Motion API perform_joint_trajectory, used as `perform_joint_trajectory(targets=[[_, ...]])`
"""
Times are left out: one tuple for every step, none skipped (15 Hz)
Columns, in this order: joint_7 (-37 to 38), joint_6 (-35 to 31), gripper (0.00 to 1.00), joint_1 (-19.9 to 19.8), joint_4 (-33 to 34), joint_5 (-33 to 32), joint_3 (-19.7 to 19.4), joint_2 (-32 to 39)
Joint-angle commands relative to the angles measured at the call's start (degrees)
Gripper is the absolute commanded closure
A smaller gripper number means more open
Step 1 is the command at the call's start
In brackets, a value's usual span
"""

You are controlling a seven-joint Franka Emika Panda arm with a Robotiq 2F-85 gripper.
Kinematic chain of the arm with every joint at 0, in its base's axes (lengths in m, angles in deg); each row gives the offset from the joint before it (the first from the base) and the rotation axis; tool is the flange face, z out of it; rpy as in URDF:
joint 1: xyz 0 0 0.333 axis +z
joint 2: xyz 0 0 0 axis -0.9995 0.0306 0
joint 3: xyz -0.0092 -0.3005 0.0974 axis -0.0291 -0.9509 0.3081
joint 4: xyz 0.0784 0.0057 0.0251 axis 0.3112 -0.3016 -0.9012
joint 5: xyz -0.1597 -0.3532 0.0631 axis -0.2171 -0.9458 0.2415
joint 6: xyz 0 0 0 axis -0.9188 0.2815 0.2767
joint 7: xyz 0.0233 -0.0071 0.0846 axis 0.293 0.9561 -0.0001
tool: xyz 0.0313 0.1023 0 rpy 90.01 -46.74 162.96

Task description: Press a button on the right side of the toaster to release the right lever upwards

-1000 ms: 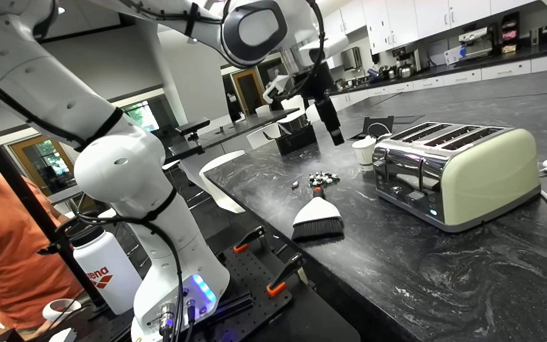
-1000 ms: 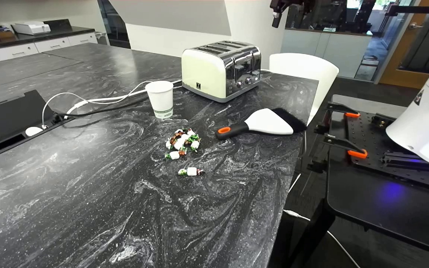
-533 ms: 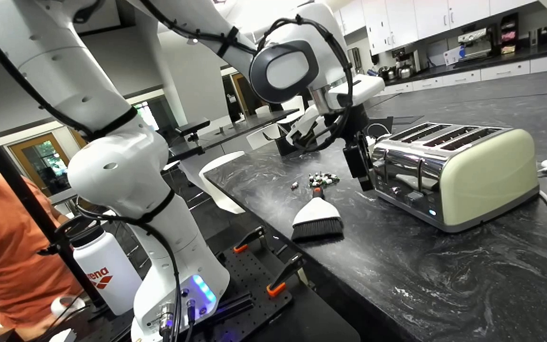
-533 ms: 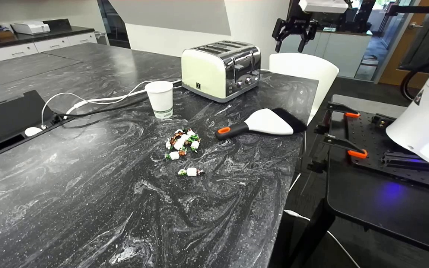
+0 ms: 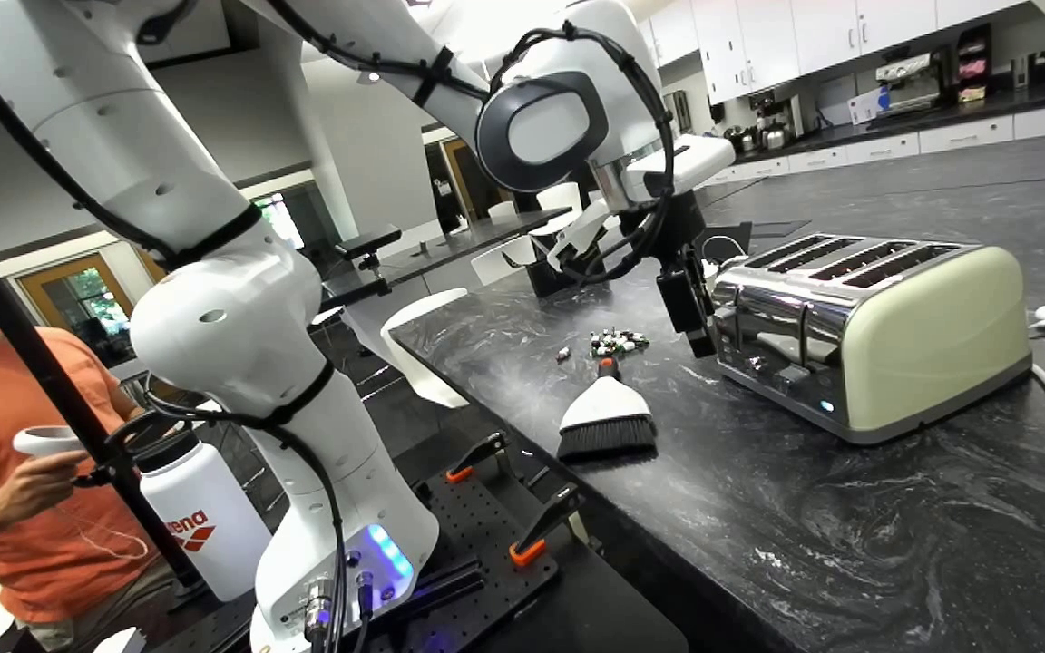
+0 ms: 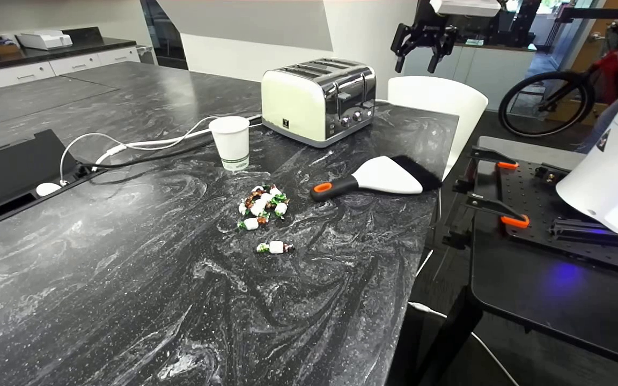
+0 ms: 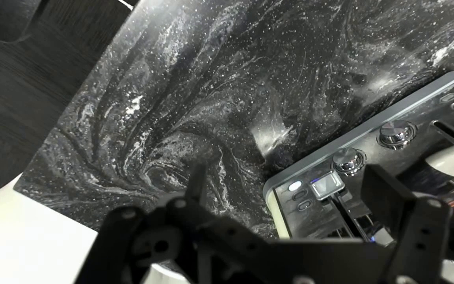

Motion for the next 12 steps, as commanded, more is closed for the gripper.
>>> perform_joint_trajectory(targets=[[0.10, -2.91, 0.25, 1.46, 0.65, 1.51, -1.43, 2.90], [0.92, -4.25, 0.27, 1.33, 1.02, 1.63, -1.64, 4.48], [0.73, -5.43, 0.34, 1.56, 1.23, 2.53, -2.11, 5.76], [1.26, -7.63, 0.41, 1.61, 1.24, 2.91, -2.46, 7.36], [1.42, -9.36, 0.50, 1.88, 1.35, 3.68, -2.83, 8.77], [1.86, -11.33, 0.57, 2.16, 1.56, 4.05, -3.23, 10.56], [1.86, -13.60, 0.66, 2.60, 1.64, 5.18, -3.67, 12.26], [1.75, -15.65, 0.72, 3.13, 1.94, 6.60, -4.04, 14.09], [1.06, -17.37, 0.81, 3.85, 2.27, 8.73, -4.27, 15.83], [0.47, -19.22, 0.88, 4.49, 2.72, 11.21, -4.26, 17.63], [0.17, -21.21, 0.96, 2.53, 3.07, 13.45, -1.53, 19.18], [-0.51, -22.48, 1.00, 2.12, 3.64, 16.08, -0.17, 20.49]])
